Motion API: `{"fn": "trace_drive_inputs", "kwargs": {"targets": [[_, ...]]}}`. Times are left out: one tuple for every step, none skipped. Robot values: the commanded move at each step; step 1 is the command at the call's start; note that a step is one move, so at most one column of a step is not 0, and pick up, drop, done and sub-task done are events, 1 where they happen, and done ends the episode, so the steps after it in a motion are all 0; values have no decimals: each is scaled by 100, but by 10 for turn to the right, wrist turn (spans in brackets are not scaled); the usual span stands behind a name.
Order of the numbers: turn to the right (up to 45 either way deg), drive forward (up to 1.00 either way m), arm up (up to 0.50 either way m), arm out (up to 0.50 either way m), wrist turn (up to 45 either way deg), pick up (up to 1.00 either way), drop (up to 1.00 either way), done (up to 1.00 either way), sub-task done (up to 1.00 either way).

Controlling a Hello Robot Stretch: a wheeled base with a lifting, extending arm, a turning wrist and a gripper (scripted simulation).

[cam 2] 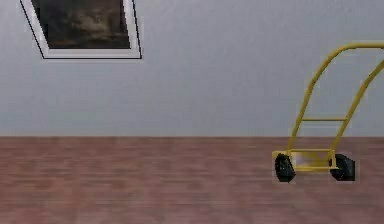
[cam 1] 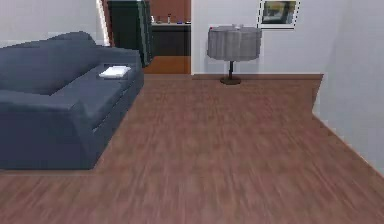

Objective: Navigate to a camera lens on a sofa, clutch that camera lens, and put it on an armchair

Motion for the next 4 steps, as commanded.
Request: {"fn": "trace_drive_inputs", "kwargs": {"targets": [[-60,0,0,0,0,0,0,0,0],[0,100,0,0,0,0,0,0,0],[0,100,0,0,0,0,0,0,0],[-30,0,0,0,0,0,0,0,0]]}}
